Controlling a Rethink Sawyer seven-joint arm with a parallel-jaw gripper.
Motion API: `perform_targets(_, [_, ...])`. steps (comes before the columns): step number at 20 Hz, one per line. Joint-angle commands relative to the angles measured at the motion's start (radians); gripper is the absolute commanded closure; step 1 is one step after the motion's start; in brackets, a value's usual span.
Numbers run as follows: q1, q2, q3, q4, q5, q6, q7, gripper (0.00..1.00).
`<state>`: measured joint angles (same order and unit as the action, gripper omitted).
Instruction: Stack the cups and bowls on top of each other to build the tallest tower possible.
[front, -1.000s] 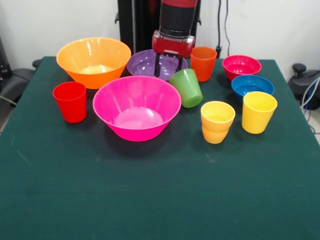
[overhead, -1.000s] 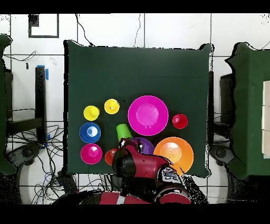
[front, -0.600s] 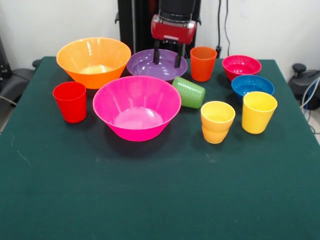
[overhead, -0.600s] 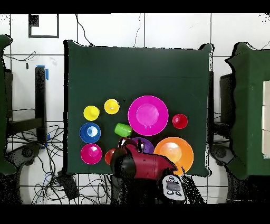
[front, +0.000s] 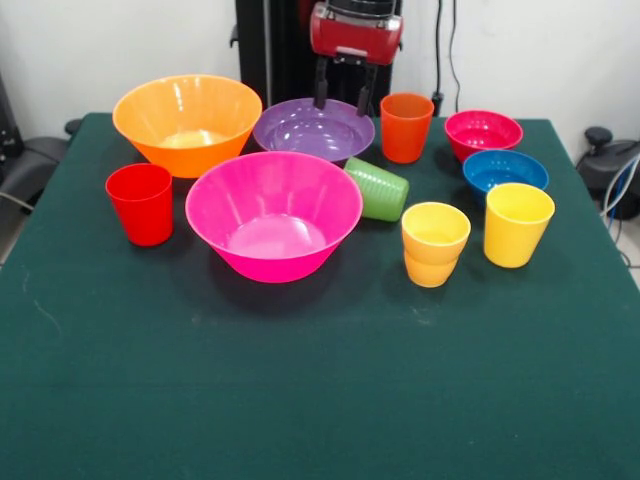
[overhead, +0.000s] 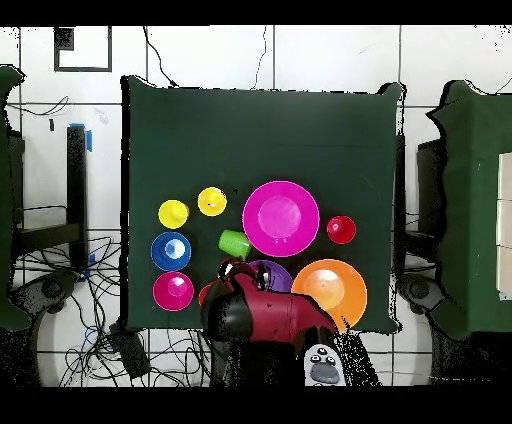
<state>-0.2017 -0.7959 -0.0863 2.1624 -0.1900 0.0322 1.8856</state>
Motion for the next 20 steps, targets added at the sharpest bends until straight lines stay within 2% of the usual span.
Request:
perform_targets(1, [-0.004,0.140,0.128,-0.021,-0.043,-0.060,0.102,0.00])
perform_targets(13, [-0.025,0.222,0.149,-0.080,-0.075,-0.143,0.092,0.00])
perform_targets(20, [-0.047,0.297,0.158,-0.157,-0.097,-0.188,0.074,0.00])
